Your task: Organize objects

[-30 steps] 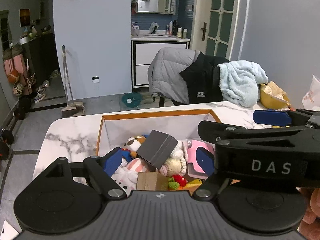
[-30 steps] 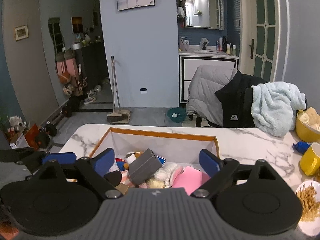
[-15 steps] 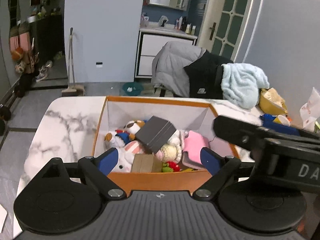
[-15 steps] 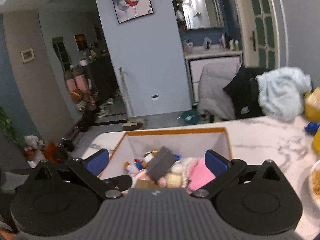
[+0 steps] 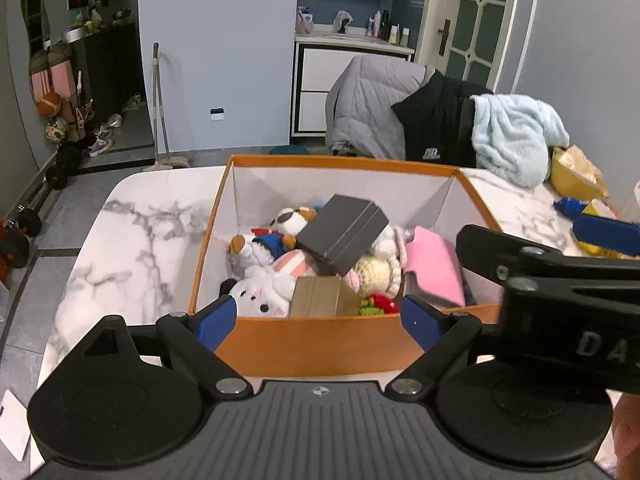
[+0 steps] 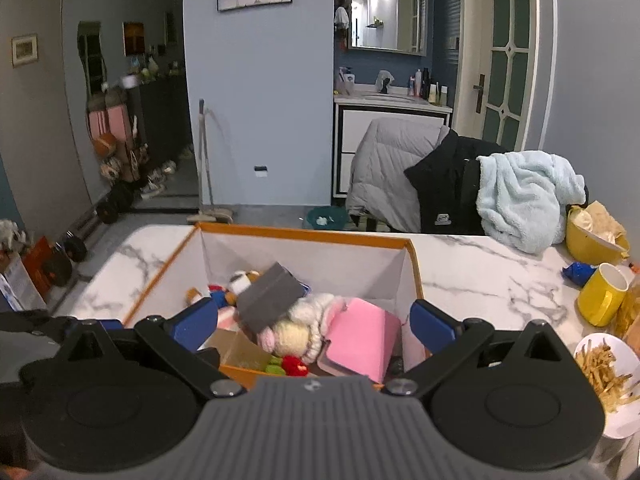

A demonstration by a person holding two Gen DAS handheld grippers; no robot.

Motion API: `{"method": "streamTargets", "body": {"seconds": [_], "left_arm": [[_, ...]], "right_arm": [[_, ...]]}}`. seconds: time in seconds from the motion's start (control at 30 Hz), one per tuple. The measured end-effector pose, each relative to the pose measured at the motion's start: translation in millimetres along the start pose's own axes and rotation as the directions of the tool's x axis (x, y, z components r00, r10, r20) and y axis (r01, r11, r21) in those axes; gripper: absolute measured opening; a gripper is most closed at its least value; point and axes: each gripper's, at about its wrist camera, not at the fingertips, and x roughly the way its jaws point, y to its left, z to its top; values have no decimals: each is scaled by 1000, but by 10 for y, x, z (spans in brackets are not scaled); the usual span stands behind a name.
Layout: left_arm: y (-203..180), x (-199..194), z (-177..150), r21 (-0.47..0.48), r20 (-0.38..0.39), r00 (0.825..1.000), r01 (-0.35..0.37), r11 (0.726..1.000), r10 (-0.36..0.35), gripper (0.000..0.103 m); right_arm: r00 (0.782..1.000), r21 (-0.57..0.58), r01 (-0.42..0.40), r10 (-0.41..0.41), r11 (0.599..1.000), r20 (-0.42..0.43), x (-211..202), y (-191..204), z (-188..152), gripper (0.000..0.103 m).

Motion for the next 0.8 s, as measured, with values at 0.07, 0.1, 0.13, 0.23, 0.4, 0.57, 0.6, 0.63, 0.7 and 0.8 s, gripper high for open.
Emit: {"method": "streamTargets", "body": {"seconds": [0.07, 0.1, 0.13, 0.23, 0.4, 0.57, 0.6, 0.63, 0.7, 0.8], "left_arm": [[-14, 19, -16, 10, -4, 1000, -10, 1000, 10, 103], [-17, 30, -17, 11, -4, 1000, -20, 1000, 20, 103], [-17, 43, -18, 12, -6, 1000, -30, 999, 30, 103], [-1, 91, -20, 15, -23, 999, -41, 999, 41, 103], [40, 176, -39, 11, -56, 997, -53, 999, 54, 103], [127, 341, -82, -37, -112, 993, -31, 999, 27, 103], [132, 369, -92, -38, -117, 993, -33, 999, 29, 103], [124, 393, -102, -33, -120, 992, -38, 999, 34, 103], [109, 418, -116, -25, -130, 991, -44, 999, 40, 103], [94, 436, -133, -15, -144, 989, -42, 999, 40, 103]], "right_arm": [[1000, 1, 7, -7, 1000, -9, 63, 20, -33, 102], [1000, 9, 11, -11, 1000, -16, 92, 25, -45, 102], [1000, 18, 13, -13, 1000, -25, 127, 29, -55, 102], [998, 45, 12, -10, 999, -57, 239, 33, -75, 102], [996, 44, -3, 7, 999, -93, 367, 60, -105, 102], [982, 33, 43, -36, 999, -188, 572, 107, -114, 102], [976, 36, 50, -41, 998, -214, 628, 109, -123, 102], [971, 37, 53, -43, 998, -235, 677, 106, -132, 102], [961, 34, 60, -48, 998, -272, 755, 107, -150, 102], [956, 11, 75, -69, 997, -285, 820, 113, -180, 102]]}}
